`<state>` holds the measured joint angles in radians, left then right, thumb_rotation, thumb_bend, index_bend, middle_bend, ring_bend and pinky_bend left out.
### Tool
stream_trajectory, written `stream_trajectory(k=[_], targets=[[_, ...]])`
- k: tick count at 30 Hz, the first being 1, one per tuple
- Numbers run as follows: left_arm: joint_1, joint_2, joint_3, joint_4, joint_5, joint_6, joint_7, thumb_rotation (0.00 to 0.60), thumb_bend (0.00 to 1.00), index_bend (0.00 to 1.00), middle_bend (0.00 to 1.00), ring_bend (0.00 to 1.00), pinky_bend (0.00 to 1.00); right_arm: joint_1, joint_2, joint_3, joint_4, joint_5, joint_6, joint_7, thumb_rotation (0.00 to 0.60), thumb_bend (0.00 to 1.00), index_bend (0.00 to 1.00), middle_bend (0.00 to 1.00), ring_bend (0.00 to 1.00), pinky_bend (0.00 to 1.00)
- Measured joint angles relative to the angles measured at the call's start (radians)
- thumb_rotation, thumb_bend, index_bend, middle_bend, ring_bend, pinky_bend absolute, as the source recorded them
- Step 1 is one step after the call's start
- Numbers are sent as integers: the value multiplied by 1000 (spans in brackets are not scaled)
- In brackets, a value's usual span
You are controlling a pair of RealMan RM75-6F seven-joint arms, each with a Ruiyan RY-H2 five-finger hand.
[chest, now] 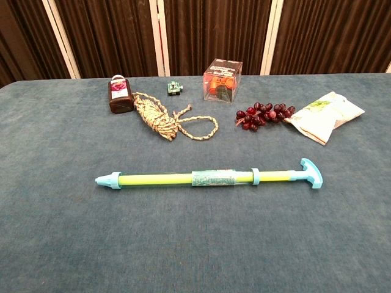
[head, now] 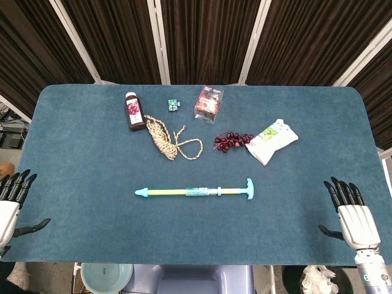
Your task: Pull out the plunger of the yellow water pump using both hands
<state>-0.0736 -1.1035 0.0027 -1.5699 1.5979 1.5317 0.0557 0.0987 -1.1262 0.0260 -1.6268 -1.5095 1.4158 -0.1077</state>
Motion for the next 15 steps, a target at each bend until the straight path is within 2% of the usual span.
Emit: stream_trajectory(k=[15], targets=[[1,1,1,-2,-4,-3,-3,600,0,0,0,0,0,0,1,-2,-7,2,-4,-4,600,70,4,0,0,0]])
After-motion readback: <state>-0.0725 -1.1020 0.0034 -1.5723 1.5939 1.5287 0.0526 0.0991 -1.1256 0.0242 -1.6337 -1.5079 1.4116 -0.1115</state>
